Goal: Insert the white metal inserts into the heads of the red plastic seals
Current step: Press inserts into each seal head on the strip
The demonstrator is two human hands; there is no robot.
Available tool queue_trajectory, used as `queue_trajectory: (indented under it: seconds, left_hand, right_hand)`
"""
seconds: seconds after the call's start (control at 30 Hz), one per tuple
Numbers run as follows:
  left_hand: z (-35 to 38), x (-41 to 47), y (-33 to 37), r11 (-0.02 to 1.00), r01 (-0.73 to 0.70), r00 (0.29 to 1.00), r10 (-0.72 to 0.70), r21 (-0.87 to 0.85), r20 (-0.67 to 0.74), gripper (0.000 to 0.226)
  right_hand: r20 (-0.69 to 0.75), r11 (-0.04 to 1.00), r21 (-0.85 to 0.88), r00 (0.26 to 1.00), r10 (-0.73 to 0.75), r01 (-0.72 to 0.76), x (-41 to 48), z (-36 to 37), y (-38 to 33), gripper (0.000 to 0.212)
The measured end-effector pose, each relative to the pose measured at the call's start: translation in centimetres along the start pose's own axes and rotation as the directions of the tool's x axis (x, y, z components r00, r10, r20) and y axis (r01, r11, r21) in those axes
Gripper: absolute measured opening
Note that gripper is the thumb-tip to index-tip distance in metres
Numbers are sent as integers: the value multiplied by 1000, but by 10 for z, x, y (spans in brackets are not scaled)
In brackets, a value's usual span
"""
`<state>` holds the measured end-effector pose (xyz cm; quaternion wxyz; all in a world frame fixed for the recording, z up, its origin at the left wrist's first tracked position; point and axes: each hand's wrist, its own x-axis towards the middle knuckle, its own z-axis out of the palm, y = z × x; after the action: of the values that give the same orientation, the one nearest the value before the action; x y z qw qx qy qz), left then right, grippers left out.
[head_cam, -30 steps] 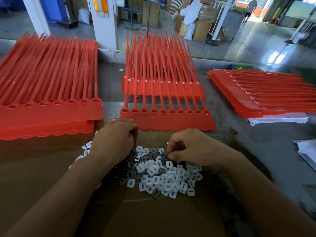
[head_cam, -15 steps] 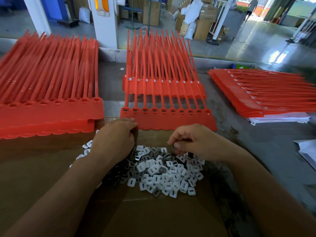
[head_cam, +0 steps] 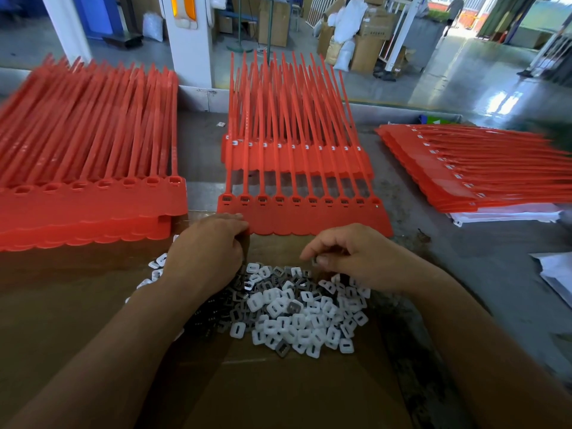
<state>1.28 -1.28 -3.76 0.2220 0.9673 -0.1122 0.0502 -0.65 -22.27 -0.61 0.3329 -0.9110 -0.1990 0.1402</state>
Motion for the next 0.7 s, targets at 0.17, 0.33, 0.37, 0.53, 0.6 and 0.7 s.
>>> queue_trajectory:
  seconds: [0.17, 0.33, 0.37, 0.53, 0.6, 0.7]
  left_hand:
    - [0, 1, 0, 1000, 0, 1000, 0, 5, 15, 44]
    - [0, 0, 0, 1000, -9, 1000, 9, 1, 3, 43]
    - [0, 0, 0, 1000, -11, 1000, 11, -1, -1, 43]
    - [1, 1, 0, 1000, -17, 1000, 17, -3, -9, 43]
    - [1, 1, 0, 1000, -13, 1000, 13, -4, -6, 43]
    - [1, 0, 0, 1000, -10, 1000, 10, -5, -5, 43]
  right_hand:
    - [9, 1000, -10, 1000, 19, -19, 1, 1, 2, 28]
    - [5, 1000, -15, 1000, 17, -17, 1, 1, 2, 30]
    - [9, 1000, -16, 1000, 16, -16, 1, 1, 2, 30]
    - [33, 1000, -10, 999, 28, -28, 1, 1, 4, 20]
    - [34, 999, -14, 999, 30, -29, 1, 1, 3, 18]
    - [38, 1000, 10, 999, 19, -19, 1, 1, 1, 20]
